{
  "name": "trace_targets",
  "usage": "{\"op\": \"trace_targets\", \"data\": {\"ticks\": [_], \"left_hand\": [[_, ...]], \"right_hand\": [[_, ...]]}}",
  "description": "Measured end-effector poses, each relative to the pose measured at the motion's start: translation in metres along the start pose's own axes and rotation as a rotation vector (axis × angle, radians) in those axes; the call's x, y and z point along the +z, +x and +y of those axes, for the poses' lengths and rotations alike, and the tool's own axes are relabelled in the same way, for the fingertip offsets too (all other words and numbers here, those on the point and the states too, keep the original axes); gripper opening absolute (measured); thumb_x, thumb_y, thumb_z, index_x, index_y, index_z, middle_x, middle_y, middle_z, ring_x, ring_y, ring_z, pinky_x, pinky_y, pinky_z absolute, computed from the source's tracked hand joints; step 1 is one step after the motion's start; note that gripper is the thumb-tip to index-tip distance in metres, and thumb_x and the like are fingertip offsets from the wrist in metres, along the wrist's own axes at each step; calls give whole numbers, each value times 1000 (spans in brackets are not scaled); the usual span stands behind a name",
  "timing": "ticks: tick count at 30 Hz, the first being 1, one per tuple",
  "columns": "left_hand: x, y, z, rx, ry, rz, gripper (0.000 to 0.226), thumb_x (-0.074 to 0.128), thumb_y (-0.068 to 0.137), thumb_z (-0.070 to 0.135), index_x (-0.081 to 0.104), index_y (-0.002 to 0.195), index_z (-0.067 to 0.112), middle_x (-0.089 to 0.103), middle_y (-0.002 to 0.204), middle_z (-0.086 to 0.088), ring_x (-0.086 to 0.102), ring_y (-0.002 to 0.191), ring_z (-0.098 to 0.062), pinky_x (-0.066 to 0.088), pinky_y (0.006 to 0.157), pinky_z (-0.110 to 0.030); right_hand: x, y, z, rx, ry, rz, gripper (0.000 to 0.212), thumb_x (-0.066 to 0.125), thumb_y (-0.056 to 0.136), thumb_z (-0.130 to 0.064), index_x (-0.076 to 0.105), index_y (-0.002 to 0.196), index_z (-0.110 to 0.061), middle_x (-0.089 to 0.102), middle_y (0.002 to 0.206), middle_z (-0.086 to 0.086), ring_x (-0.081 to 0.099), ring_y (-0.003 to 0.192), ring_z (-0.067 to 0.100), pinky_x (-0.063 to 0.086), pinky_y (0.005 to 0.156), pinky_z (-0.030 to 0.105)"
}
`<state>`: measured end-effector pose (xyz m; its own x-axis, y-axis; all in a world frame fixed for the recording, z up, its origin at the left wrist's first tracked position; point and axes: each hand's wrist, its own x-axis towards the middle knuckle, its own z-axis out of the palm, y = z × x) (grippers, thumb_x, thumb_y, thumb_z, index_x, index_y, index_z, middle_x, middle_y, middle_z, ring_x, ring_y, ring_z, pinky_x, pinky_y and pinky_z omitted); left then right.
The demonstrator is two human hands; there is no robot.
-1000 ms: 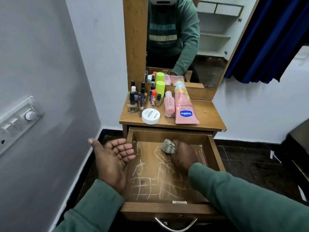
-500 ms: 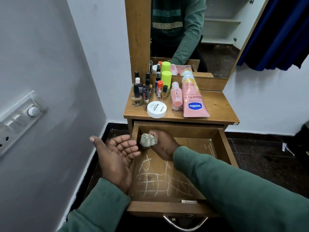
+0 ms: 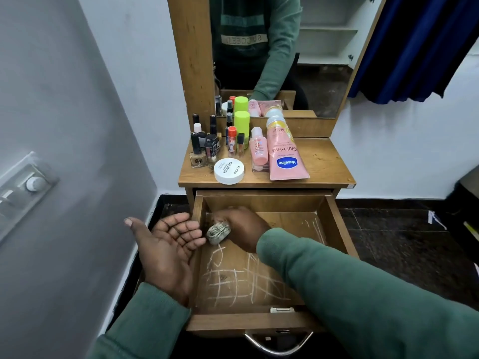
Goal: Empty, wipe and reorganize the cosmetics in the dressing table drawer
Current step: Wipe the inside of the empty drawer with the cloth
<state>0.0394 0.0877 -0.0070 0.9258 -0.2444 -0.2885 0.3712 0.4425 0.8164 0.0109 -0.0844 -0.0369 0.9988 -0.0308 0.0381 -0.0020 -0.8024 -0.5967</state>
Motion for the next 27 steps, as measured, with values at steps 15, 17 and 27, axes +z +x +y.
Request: {"op": "trace_targets", "data": {"ticks": [15,17,27], "left_hand": [[1,3,0,-7,1,30,99,5,94,78,67,101,1,66,70,-15,61,54,-20,55,47,-26],[0,2,1,-9,-1,32,99,5,95,77,67,103,1,66,71,-15,61,55,-20,55,47,-26],[-1,1,1,-16,7,33,100,3,94,77,66,105,0,66,74,-16,62,58,-22,56,49,-27]], "right_hand": [[16,8,0,47,34,84,14,67,90,-12,62,81,-21,70,91,3,61,82,21,42,70,32],[18,2,3,8,2,-7,15,66,92,-13,61,81,-22,67,91,1,60,83,20,50,74,37],[21,15,1,71,81,224,29,64,87,1,59,72,-23,66,77,-5,57,73,18,45,69,31]]}}
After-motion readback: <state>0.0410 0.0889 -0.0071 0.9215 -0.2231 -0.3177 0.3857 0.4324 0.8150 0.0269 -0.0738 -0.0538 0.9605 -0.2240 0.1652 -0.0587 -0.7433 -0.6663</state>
